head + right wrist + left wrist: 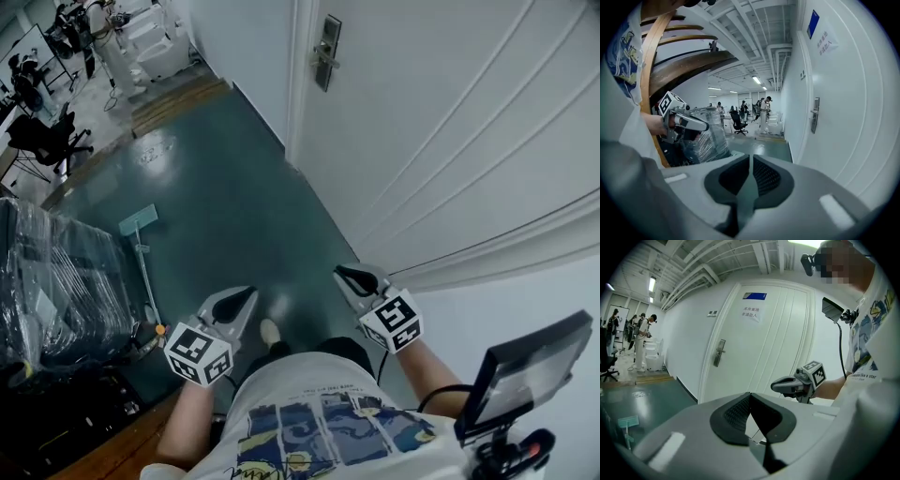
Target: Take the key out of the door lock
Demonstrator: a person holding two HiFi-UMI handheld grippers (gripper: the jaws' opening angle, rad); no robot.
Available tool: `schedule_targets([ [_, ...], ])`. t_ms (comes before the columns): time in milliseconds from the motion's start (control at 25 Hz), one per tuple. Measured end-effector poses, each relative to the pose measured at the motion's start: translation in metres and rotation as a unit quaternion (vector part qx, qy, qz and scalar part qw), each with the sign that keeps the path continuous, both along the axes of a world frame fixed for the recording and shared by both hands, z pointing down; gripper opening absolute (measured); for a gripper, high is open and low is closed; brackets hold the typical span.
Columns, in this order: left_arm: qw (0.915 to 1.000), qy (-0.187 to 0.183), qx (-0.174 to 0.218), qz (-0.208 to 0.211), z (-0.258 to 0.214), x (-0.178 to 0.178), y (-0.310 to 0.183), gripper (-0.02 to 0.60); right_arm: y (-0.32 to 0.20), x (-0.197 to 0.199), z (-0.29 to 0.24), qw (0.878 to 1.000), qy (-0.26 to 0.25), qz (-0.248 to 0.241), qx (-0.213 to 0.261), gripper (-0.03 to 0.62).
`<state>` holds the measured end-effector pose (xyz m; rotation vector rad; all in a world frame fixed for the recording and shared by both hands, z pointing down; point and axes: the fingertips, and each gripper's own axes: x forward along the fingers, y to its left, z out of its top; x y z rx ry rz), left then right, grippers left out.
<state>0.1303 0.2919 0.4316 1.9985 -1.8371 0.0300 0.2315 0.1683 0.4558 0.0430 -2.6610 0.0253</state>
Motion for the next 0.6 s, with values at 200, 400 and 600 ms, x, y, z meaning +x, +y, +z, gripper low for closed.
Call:
schedule_targets([
  [200, 0.9998, 0.002, 0.0, 0.018, 0.002, -0.046, -0.01, 0.005, -0.003, -0.038, -0.002, 1.0, 0.002, 0.031, -0.006, 0.015],
  [400, 0.999, 0.034, 0.011, 0.026, -0.002, -0.074, -0.038, 0.005, -0.023, -0.061, -0.004, 0.999, 0.014, 0.042, -0.008, 0.015],
  [600, 0.9989, 0.031, 0.01, 0.032, -0.005, -0.105, -0.083, 0.005, -0.064, -0.092, -0.001, 0.999, 0.014, 0.039, -0.007, 0.015],
])
